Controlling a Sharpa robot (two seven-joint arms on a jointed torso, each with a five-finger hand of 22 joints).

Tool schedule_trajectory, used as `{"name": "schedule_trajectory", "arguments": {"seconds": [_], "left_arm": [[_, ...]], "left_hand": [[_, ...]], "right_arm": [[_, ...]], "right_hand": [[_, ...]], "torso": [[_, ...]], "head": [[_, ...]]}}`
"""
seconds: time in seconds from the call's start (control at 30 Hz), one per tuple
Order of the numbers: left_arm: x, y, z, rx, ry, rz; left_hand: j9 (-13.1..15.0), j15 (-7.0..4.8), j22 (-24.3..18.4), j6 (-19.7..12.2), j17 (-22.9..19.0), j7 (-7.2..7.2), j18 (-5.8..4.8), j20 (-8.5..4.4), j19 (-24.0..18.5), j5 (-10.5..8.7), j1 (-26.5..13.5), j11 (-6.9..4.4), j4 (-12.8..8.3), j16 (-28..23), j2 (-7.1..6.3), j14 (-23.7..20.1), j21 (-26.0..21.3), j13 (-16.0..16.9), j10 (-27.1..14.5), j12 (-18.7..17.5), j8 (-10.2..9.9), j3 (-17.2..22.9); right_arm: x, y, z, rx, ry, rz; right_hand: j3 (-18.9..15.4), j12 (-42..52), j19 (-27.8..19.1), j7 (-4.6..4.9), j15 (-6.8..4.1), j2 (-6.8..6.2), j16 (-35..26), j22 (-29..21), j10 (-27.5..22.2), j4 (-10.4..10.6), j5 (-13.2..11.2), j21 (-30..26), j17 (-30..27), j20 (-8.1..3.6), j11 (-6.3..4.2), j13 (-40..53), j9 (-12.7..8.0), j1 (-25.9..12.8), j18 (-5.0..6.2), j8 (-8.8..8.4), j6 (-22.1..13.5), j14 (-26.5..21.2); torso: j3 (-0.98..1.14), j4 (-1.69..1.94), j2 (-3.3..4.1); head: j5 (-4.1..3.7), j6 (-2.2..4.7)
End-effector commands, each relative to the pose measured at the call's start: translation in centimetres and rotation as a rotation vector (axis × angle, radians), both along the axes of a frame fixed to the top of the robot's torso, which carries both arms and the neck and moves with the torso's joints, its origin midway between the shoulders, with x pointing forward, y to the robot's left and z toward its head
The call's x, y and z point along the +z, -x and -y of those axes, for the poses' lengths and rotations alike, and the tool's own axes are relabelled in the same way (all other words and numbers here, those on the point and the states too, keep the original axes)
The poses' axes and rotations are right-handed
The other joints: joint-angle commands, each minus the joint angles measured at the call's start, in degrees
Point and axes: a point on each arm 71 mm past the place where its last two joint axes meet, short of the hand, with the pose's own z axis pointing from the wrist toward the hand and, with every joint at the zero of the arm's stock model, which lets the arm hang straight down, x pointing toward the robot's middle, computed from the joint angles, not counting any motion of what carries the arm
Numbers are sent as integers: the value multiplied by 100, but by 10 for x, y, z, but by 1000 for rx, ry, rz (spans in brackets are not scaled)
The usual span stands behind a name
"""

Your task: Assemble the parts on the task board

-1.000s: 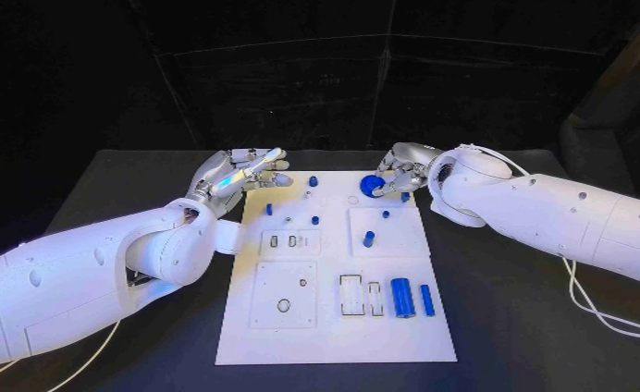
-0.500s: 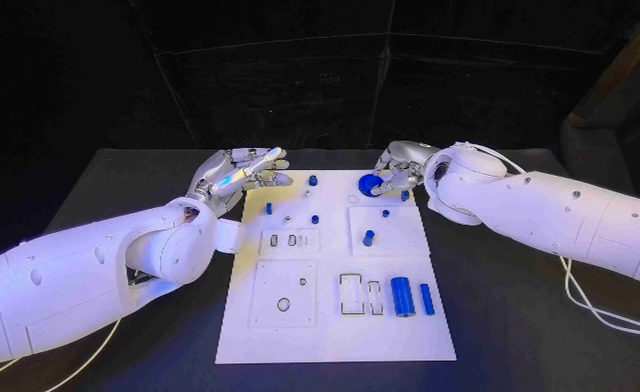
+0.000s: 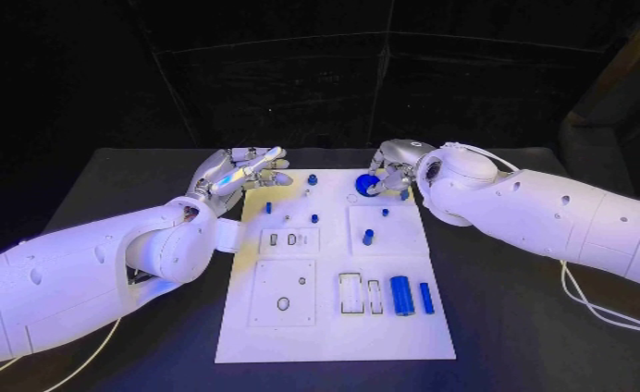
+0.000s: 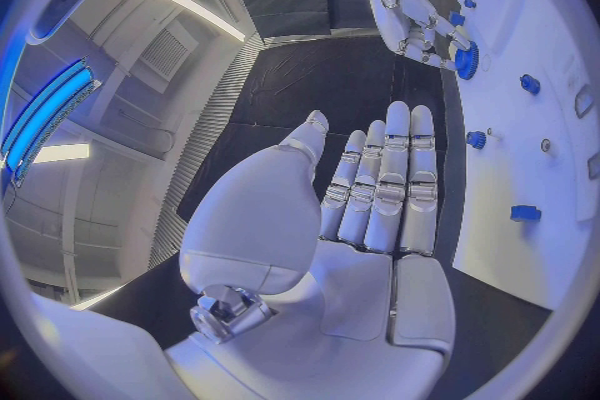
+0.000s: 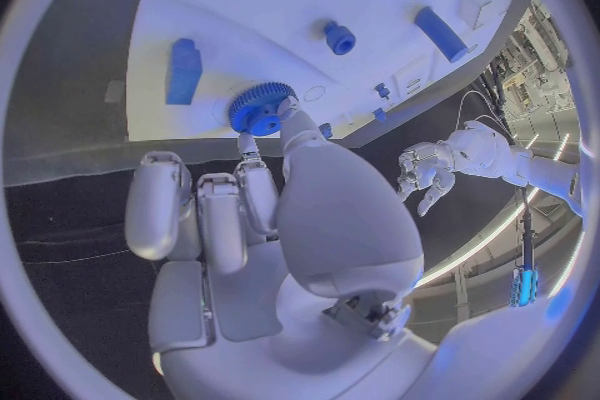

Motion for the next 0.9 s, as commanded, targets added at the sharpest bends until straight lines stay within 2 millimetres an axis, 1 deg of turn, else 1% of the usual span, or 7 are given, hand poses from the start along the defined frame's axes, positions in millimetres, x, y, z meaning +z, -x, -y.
{"name": "schedule_trajectory", "arguments": {"seconds": [0.03,0.17,0.23,0.33,0.4,0.73,0.9], "left_arm": [[1,0,2,-17,3,4],[1,0,2,-18,3,3],[1,0,2,-19,3,3],[1,0,2,-19,3,2],[1,0,2,-19,3,2],[1,1,1,-18,3,1],[1,0,0,-16,2,2]], "left_hand": [[-7,21,-4,-28,5,9,77,52,8,-22,-13,6,-44,-28,56,2,-29,-9,-27,-20,-27,-6],[-7,21,-4,-28,5,9,77,52,8,-22,-13,6,-44,-28,56,2,-29,-9,-27,-20,-27,-6],[-7,21,-4,-28,5,9,77,52,8,-22,-13,6,-44,-28,56,2,-29,-9,-27,-20,-27,-6],[-7,22,-6,-31,7,10,77,52,8,-22,-12,7,-47,-31,57,1,-31,-10,-31,-22,-28,-4],[-7,22,-6,-31,7,10,77,52,8,-22,-12,7,-47,-31,57,1,-31,-10,-31,-22,-28,-4],[-7,23,-8,-34,10,11,77,53,8,-22,-9,8,-52,-34,61,1,-33,-10,-34,-24,-30,-1],[-6,24,-10,-37,14,12,77,54,9,-21,-4,9,-59,-39,68,0,-36,-11,-38,-26,-31,6]], "right_arm": [[3,0,-2,3,32,47],[4,0,-4,1,38,56],[4,0,-6,2,44,63],[5,1,-8,10,46,70],[5,2,-10,17,44,75],[14,10,-23,59,-9,149],[20,19,-40,100,-24,198]], "right_hand": [[8,46,57,10,15,15,26,20,45,-28,42,34,460,-3,-8,141,3,48,-77,34,55,390],[88,116,67,-17,-1,123,31,47,94,-42,85,49,473,-14,-31,232,14,80,-80,93,181,391],[220,169,73,-50,-28,240,32,65,135,-89,-18,60,475,-36,-64,303,24,171,-82,150,309,390],[412,229,79,-97,-63,365,31,80,184,-166,19,68,476,-63,-106,386,27,300,-84,194,449,389],[513,268,80,-116,-81,407,31,86,216,-203,31,71,476,-81,-125,435,22,344,-85,201,509,389],[667,342,120,-136,-101,374,37,174,282,-195,50,110,502,-108,-144,535,-5,237,-104,171,598,394],[704,355,137,-138,-104,340,41,210,295,-190,47,127,516,-112,-146,554,-15,189,-111,152,609,397]], "torso": [[1,-1,0],[-2,1,-1],[-2,2,-1],[-1,1,-1],[-1,3,0],[-3,4,-3],[-3,2,0]], "head": [[6,-4],[-3,-2],[0,-3],[0,-8],[1,-8],[25,7],[37,18]]}}
